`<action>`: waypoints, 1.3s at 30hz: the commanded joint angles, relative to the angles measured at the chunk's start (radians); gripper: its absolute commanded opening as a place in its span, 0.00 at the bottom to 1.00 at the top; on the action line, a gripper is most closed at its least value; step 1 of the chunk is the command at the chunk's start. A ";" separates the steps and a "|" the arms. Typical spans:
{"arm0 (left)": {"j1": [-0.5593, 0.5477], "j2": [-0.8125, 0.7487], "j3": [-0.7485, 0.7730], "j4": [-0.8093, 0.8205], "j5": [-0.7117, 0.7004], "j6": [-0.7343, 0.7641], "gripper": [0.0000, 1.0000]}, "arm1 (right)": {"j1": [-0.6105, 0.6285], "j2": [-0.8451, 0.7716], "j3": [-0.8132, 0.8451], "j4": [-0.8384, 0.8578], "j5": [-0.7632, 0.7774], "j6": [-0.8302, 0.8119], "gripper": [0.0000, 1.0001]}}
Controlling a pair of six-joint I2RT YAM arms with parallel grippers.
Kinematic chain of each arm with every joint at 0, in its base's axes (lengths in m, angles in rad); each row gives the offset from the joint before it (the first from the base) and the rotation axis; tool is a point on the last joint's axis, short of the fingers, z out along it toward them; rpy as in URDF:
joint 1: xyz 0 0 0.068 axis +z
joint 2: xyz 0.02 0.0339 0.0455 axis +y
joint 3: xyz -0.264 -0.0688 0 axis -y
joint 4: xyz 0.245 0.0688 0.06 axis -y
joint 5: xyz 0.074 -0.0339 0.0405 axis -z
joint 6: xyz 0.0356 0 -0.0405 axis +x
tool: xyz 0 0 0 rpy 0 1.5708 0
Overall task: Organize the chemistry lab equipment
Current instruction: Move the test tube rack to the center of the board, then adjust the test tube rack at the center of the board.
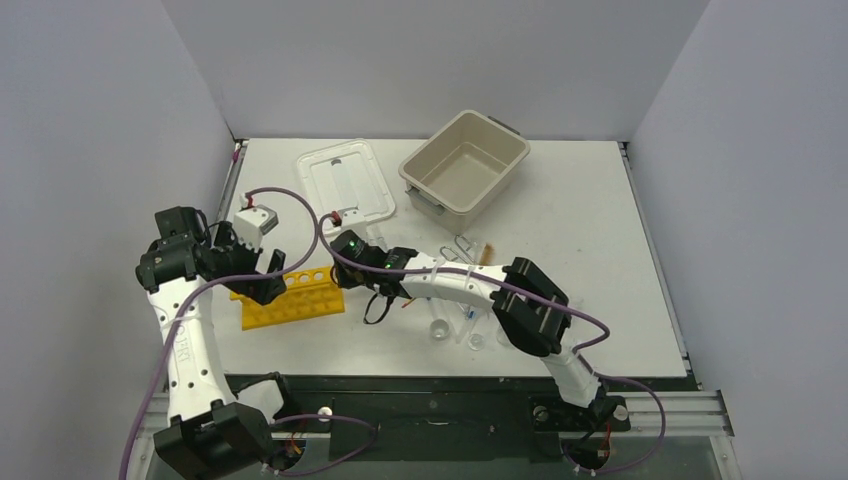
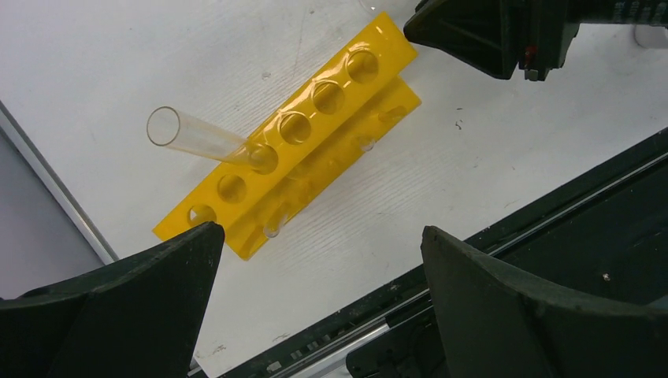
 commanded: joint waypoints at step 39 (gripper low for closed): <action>-0.509 0.462 -0.143 0.788 -0.707 -0.152 0.97 | -0.792 -1.187 -0.993 -0.383 0.240 0.159 0.40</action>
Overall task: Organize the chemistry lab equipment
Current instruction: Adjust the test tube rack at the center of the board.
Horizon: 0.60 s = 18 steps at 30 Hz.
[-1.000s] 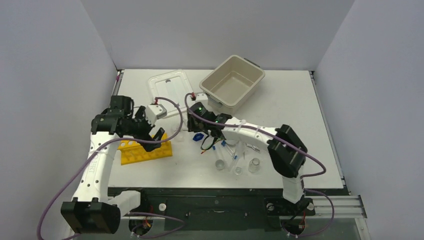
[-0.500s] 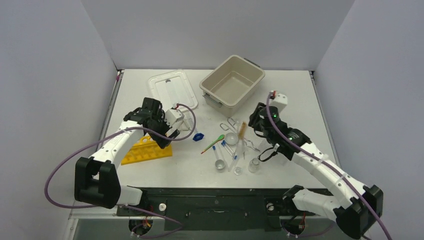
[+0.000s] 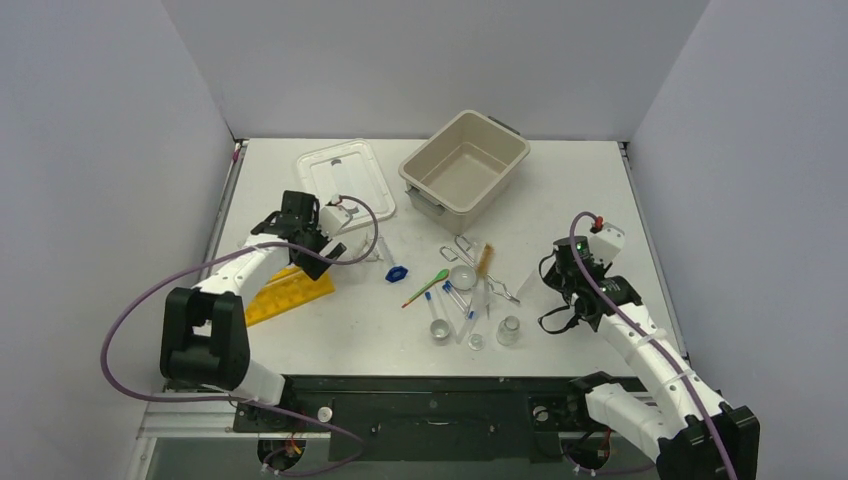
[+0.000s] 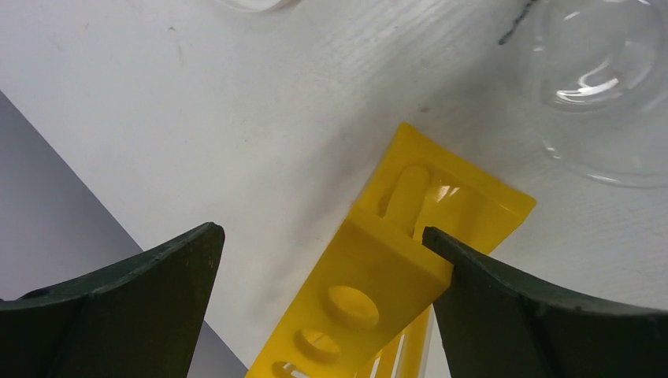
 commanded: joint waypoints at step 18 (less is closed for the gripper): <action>0.136 0.086 0.316 -0.101 0.238 -0.152 0.97 | -0.007 0.161 -0.141 0.134 0.003 0.038 0.40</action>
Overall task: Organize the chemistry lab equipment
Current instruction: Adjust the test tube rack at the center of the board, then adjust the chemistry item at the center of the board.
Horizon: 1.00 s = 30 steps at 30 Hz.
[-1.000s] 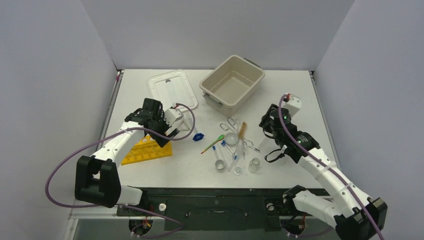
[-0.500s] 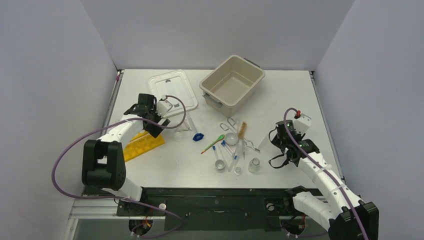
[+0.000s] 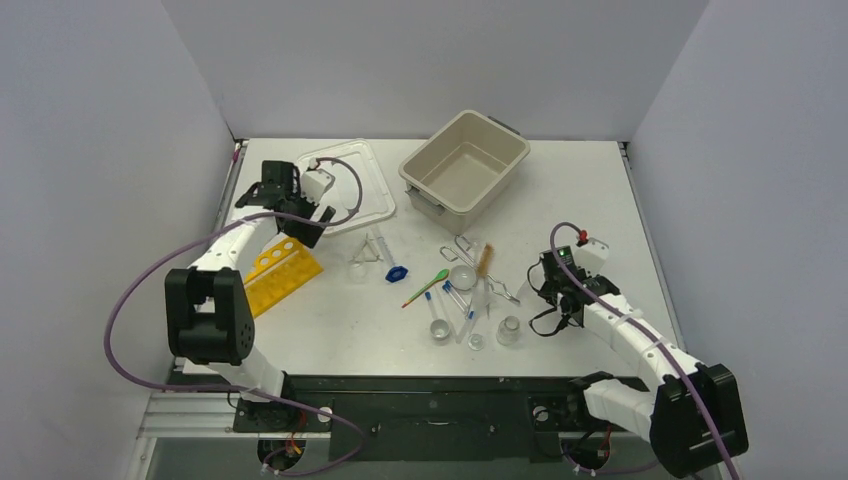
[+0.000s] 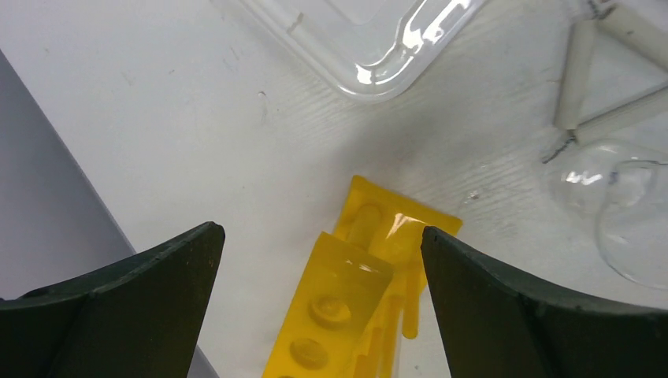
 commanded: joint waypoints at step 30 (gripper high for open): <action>0.020 -0.383 -0.006 -0.232 0.422 -0.191 0.97 | 0.130 0.145 0.230 0.053 -0.132 -0.200 0.33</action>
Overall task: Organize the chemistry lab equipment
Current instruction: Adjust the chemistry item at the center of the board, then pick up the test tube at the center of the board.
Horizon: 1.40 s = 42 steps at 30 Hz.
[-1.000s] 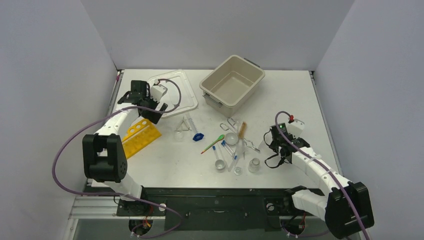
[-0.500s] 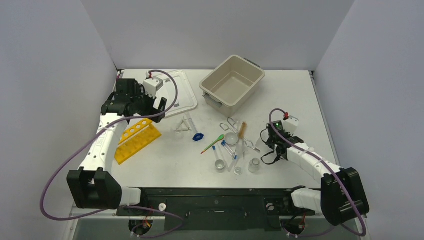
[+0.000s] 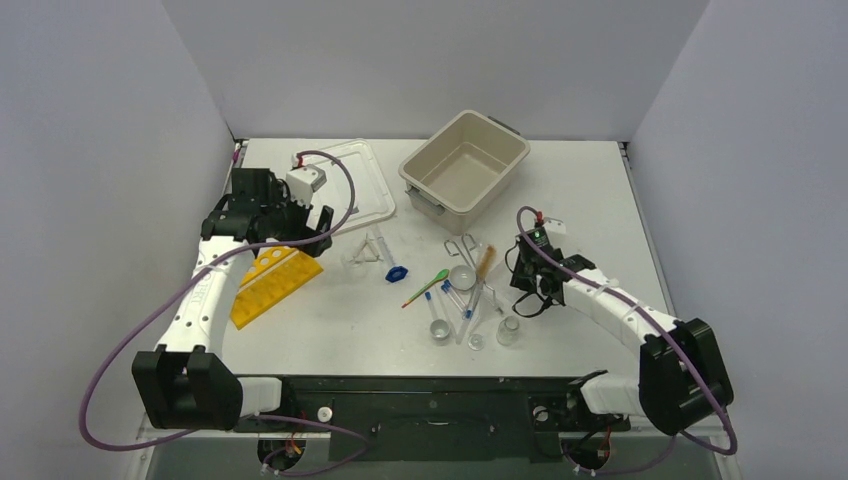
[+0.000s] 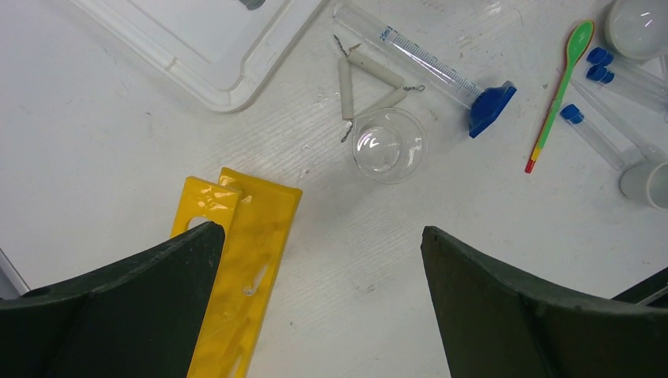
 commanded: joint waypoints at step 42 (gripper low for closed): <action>0.130 -0.082 -0.029 -0.019 0.136 -0.077 0.97 | 0.563 0.583 0.583 -0.096 0.044 -0.105 0.34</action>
